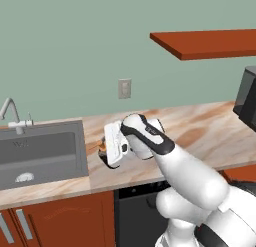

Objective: Restock the sink supplies by placing the sponge and soap dispenser on the counter and next to the sink. Make sure the soap dispenser is upright.

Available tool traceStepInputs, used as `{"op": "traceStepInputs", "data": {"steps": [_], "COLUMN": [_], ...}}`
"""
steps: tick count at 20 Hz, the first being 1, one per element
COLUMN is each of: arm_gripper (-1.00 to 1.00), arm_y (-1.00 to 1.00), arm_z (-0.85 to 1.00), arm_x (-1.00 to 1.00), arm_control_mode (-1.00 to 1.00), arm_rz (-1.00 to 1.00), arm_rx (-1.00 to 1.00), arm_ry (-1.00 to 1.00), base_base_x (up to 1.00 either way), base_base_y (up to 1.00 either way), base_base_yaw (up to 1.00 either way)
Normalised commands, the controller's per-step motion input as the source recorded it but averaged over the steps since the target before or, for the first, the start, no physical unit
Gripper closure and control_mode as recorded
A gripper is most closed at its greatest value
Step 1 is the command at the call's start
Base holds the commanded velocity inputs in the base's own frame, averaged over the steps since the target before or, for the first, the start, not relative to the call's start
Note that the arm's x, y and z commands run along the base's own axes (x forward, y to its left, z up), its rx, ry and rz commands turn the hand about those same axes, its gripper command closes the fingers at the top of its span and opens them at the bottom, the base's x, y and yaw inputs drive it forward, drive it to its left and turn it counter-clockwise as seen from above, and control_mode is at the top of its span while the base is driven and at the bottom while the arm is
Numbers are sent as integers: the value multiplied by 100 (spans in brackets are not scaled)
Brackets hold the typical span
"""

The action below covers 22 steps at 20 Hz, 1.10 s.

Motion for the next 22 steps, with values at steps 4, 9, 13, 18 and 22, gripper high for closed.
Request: {"op": "traceStepInputs", "data": {"steps": [4,9,13,18,22], "arm_gripper": [100,100,100,100,100], "arm_y": [-14,7,21,25,12], "arm_z": [0,0,-6,-27,-19], "arm_x": [71,47,43,27,5], "arm_control_mode": [-100,-100,-100,-100,-100], "arm_rz": [0,0,0,0,0], "arm_rx": [11,2,0,0,0], "arm_ry": [16,13,17,6,-5], "base_base_x": [0,0,0,0,0], "base_base_y": [0,0,0,0,0], "base_base_yaw": [0,0,0,0,0]}}
